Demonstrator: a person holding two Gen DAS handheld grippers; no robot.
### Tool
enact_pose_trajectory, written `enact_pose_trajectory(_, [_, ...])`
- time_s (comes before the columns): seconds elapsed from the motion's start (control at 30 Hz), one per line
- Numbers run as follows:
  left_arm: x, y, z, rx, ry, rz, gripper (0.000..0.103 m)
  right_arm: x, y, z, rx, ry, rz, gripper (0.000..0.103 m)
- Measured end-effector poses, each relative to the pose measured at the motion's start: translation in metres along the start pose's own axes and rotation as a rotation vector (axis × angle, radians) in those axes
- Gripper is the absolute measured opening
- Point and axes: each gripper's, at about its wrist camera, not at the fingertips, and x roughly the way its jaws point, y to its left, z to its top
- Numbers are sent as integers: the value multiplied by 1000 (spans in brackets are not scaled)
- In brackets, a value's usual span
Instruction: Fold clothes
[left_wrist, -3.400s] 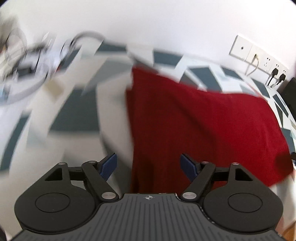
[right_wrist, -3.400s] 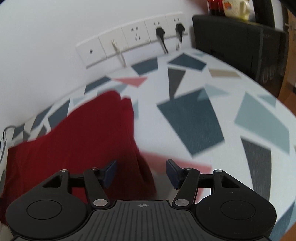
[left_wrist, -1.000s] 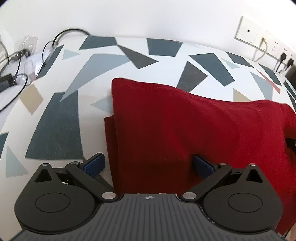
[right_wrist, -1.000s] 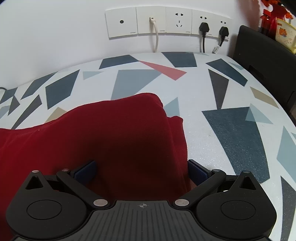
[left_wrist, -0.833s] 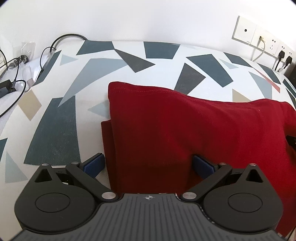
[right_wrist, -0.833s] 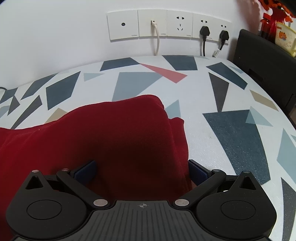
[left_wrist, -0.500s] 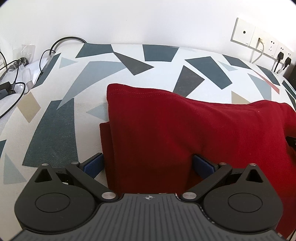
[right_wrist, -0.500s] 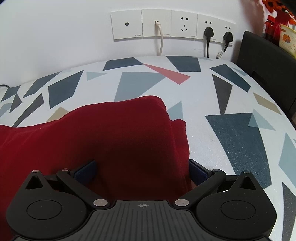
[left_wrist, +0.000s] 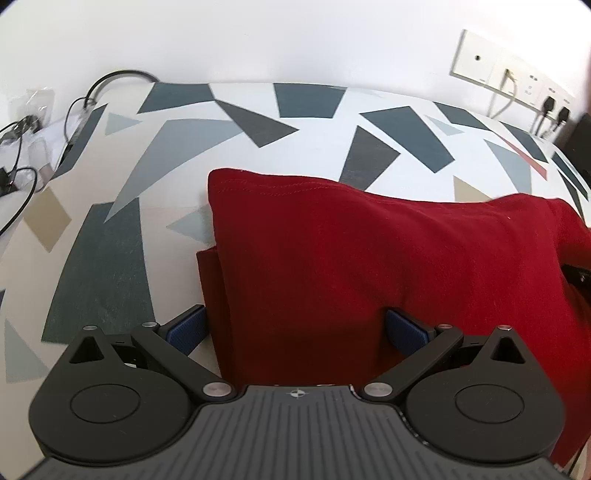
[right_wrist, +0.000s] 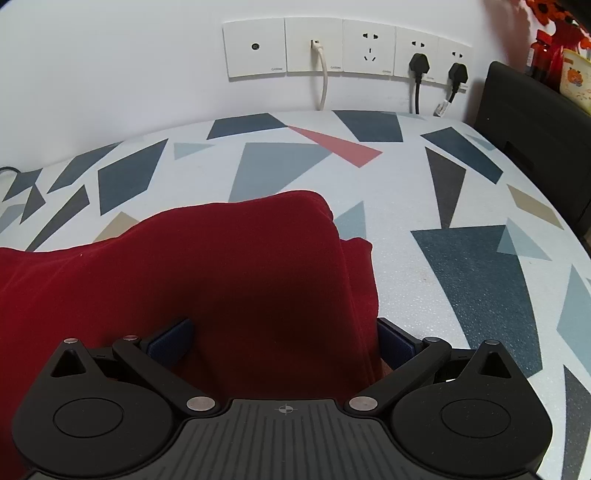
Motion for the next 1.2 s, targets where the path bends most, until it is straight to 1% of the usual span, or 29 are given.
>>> enact_pose_trajectory(0.27, [2,0,2,21,-10,-8,103,0,0,-1,-1,-4,3,102])
enact_pose_trajectory(0.37, [3,2,8,18,21,-16,103,0,-1,-1,-4,-4,7,102])
enact_pose_trajectory(0.43, [-1,9,7,-39,46,-5,103,-1,-1,-1,-6,-5,12,102])
enact_pose_trajectory(0.47, [-4,13,3,-71,45,-8,103,-1,-2,-1,-8,-6,14,102])
enact_pose_trajectory(0.53, [-14,22,-8,-118,34,-36,102,-2,-2,-3,-8,-13,16,102])
enact_pose_trajectory(0.63, [-23,18,-23,-67,21,-86,102,-2,-1,-5,-6,-29,13,102])
enact_pose_trajectory(0.67, [-23,13,-25,-28,21,-76,102,-2,-1,-6,-4,-33,11,102])
enact_pose_trajectory(0.73, [-19,4,-24,12,18,-50,102,-2,-1,-6,0,-38,8,102])
enact_pose_trajectory(0.87, [-6,-1,-9,-23,-17,-57,102,-2,-1,-6,0,-38,8,102])
enact_pose_trajectory(0.97, [5,-8,3,-13,-28,-25,103,-1,-1,-5,2,-32,6,102])
enact_pose_trajectory(1.07, [11,-10,8,-25,-47,-22,103,0,0,-4,6,-27,1,102])
enact_pose_trajectory(1.1, [11,-10,8,-21,-43,-21,102,0,1,-3,8,-23,1,102])
enact_pose_trajectory(1.13, [11,-10,9,-14,-34,-27,101,0,1,-2,7,-16,7,102])
enact_pose_trajectory(1.17, [9,-10,9,-7,-29,-37,97,-1,1,-1,3,-9,24,102])
enact_pose_trajectory(1.2, [7,-9,9,-1,-25,-47,93,-2,1,-1,-5,-7,42,95])
